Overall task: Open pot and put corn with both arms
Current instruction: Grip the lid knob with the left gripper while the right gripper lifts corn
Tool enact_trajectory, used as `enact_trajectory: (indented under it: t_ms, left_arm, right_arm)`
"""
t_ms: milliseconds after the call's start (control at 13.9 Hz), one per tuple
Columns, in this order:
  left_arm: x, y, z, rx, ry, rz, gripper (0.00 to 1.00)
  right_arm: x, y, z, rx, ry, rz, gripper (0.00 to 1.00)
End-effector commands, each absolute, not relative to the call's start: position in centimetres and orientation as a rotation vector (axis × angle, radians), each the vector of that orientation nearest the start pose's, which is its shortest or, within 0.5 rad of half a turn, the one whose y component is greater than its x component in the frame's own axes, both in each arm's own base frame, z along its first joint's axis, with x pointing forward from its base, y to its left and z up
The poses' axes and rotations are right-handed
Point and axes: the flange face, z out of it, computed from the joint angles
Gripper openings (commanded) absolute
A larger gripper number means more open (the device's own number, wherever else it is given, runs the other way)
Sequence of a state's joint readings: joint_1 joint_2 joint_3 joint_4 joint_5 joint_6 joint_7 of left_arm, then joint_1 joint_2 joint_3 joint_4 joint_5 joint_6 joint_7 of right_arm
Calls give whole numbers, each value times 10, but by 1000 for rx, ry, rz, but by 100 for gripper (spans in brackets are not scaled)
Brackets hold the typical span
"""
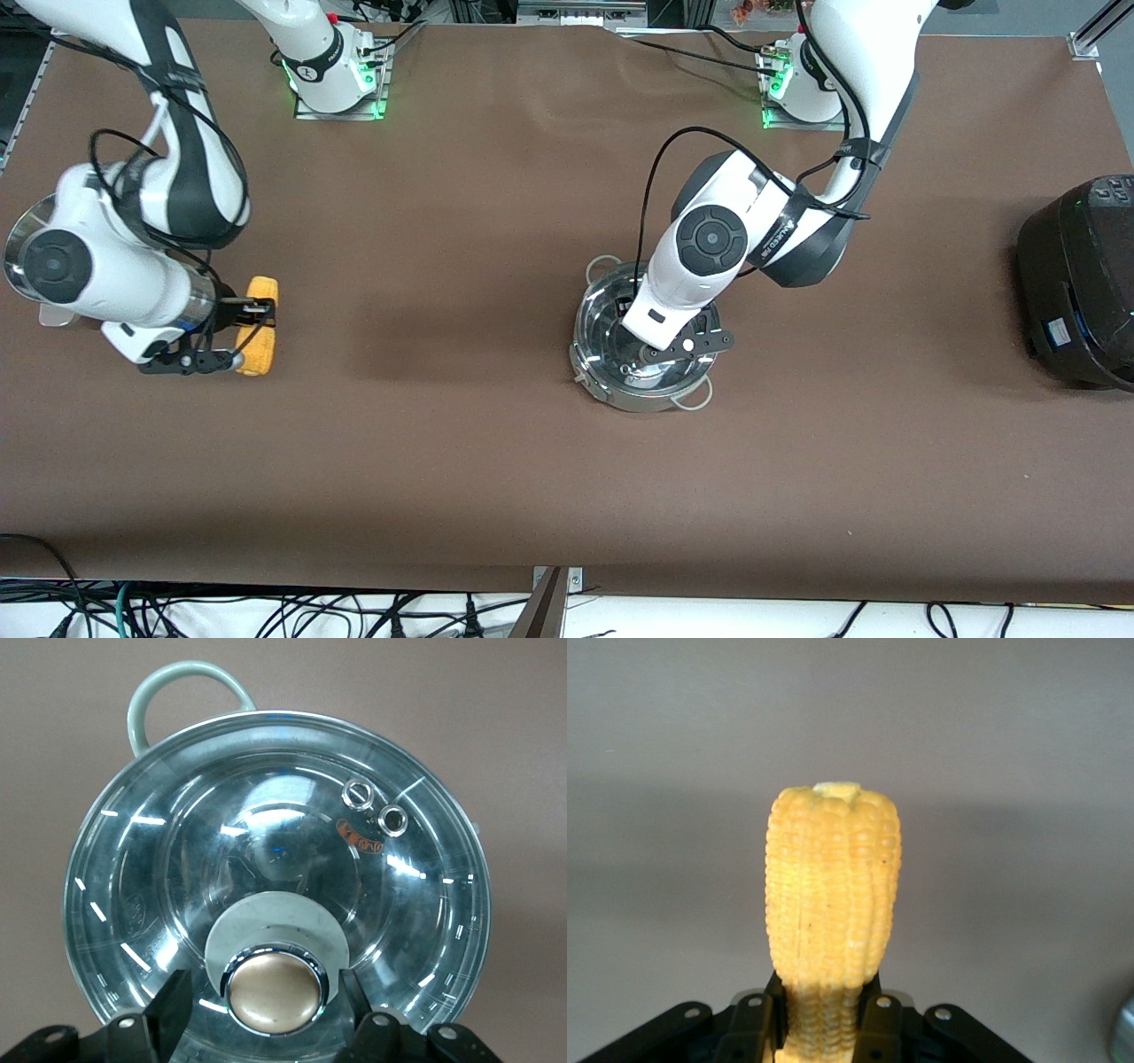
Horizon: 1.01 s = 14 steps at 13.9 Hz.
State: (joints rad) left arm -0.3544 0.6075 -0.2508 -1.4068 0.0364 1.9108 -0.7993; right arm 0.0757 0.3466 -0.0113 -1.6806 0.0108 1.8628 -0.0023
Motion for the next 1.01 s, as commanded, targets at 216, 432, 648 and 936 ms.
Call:
enact_trajectory:
  t_ms: [216, 432, 648, 936]
  left_arm:
    - [606, -377, 348, -3137, -329, 179, 69]
    - [606, -377, 349, -3137, -329, 178, 58]
    - [606, -376, 350, -3138, -326, 173, 45]
    - [606, -377, 349, -3137, -334, 180, 0]
  right_arm:
    - [647, 51, 479, -3081, -129, 263, 0]
    - [645, 66, 495, -3076, -166, 224, 0]
    - [641, 94, 500, -3061, -234, 211, 0]
    - [631, 169, 529, -3062, -199, 175, 0]
